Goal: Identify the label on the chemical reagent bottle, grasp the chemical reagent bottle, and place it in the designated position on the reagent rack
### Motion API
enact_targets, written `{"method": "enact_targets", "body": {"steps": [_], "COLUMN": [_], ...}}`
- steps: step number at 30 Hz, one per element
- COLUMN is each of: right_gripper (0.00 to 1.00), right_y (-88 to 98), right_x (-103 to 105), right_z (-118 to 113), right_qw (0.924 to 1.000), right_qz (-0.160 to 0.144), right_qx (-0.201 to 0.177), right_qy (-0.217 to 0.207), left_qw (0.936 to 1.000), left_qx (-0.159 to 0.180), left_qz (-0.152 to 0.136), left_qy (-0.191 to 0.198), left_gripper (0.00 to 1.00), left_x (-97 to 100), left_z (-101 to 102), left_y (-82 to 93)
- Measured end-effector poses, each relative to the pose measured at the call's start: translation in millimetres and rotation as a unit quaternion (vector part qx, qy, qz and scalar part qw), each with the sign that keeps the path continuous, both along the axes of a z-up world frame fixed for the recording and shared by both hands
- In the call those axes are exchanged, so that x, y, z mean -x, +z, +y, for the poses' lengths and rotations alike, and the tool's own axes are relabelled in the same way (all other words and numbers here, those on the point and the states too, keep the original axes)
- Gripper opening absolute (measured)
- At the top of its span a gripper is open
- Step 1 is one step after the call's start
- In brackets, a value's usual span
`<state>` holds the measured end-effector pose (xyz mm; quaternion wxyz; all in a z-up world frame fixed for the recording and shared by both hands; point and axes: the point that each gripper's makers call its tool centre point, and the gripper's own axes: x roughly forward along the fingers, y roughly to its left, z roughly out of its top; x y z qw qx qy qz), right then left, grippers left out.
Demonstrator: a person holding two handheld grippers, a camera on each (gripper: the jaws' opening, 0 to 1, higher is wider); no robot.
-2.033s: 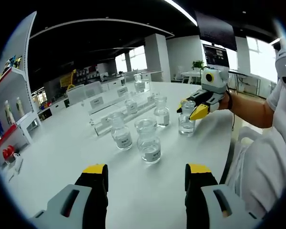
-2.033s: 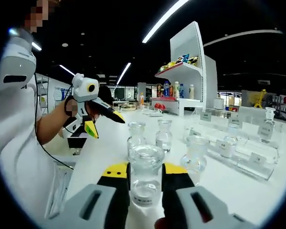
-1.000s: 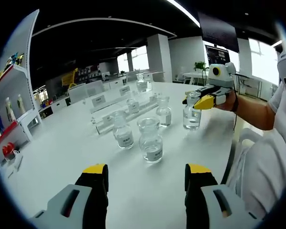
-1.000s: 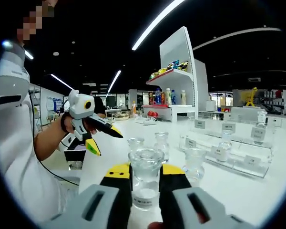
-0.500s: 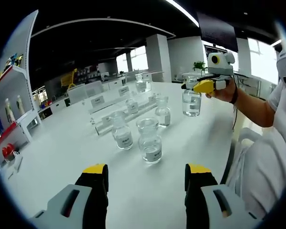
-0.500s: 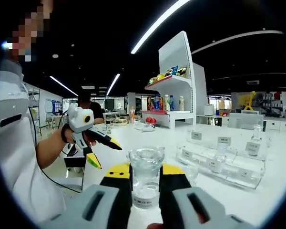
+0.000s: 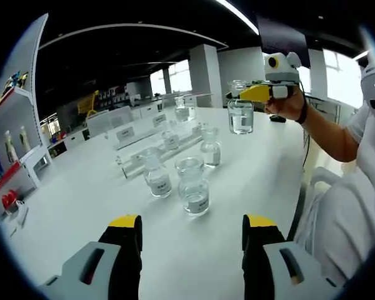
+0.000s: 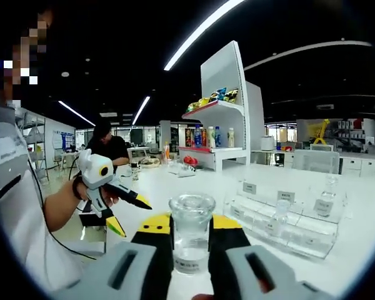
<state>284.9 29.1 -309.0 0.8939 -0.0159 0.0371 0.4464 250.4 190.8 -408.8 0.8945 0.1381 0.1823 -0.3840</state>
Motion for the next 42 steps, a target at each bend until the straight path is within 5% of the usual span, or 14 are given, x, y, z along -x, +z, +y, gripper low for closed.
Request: {"method": "enact_targets", "body": {"steps": [12, 23, 42], "right_gripper": [0.18, 0.18, 0.18], "right_y": [25.2, 38.7, 38.7], "right_x": [-17.3, -63.2, -128.8], "right_z": [2.4, -18.7, -41.7], "right_qw": [0.9998, 0.9961, 0.9904], "right_qz": [-0.016, -0.005, -0.007], "right_qx": [-0.001, -0.022, -0.003], "right_qy": [-0.010, -0.085, -0.138], "left_qw": [1.0000, 1.0000, 1.0000], "left_qx": [-0.002, -0.002, 0.002], "left_qz": [-0.005, -0.001, -0.001], "left_qy": [0.006, 0.007, 0.005], "left_gripper": [0.65, 0.65, 0.65], "left_x": [-1.3, -1.7, -2.5], "left_z": [2.9, 3.9, 4.4], "left_y": [2.6, -1.2, -2.8]}}
